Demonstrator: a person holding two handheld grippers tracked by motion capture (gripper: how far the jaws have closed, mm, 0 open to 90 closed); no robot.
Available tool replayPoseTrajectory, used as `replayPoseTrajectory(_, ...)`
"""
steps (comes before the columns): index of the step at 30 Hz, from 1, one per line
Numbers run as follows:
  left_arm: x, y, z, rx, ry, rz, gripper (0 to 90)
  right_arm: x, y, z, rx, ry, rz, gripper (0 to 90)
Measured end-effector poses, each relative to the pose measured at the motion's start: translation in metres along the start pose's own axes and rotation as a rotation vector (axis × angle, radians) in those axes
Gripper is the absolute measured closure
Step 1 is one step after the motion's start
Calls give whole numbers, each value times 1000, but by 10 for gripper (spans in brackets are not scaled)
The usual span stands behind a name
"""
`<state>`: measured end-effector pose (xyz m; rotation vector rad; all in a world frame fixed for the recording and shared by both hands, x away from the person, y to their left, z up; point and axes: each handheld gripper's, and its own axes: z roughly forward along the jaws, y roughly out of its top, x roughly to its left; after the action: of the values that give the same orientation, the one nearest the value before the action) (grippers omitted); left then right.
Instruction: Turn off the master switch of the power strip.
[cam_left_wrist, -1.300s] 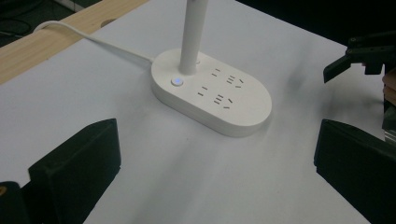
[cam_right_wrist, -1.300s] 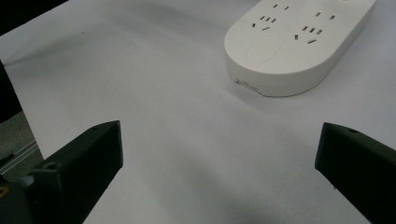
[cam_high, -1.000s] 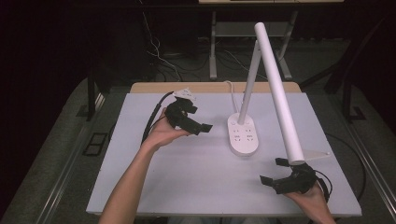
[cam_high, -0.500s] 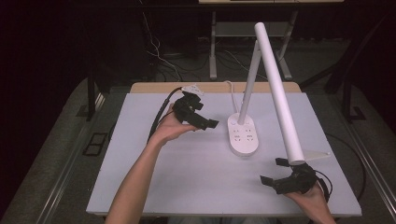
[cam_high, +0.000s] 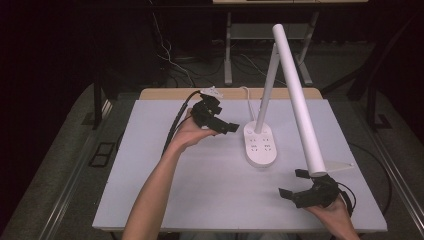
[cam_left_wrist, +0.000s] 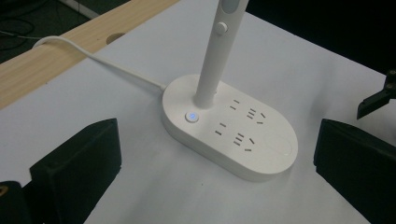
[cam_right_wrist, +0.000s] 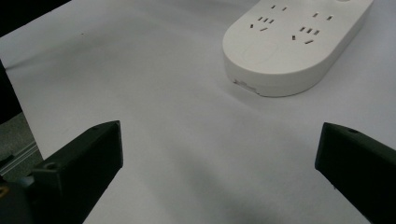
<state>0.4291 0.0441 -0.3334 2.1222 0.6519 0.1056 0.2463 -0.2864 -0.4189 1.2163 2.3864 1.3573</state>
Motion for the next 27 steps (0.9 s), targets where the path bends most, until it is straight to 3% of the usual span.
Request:
replayPoseTrajectory(12, 0, 3, 21, -13, -3, -25, 8, 1, 0, 0, 0, 1, 2, 4)
replayPoseTrajectory(15, 4, 3, 25, -5, 1, 2, 17, 0, 0, 0, -2, 0, -2, 4)
replayPoseTrajectory(27, 15, -3, 44, -12, -25, -70, 59, 0, 0, 0, -3, 1, 0, 4)
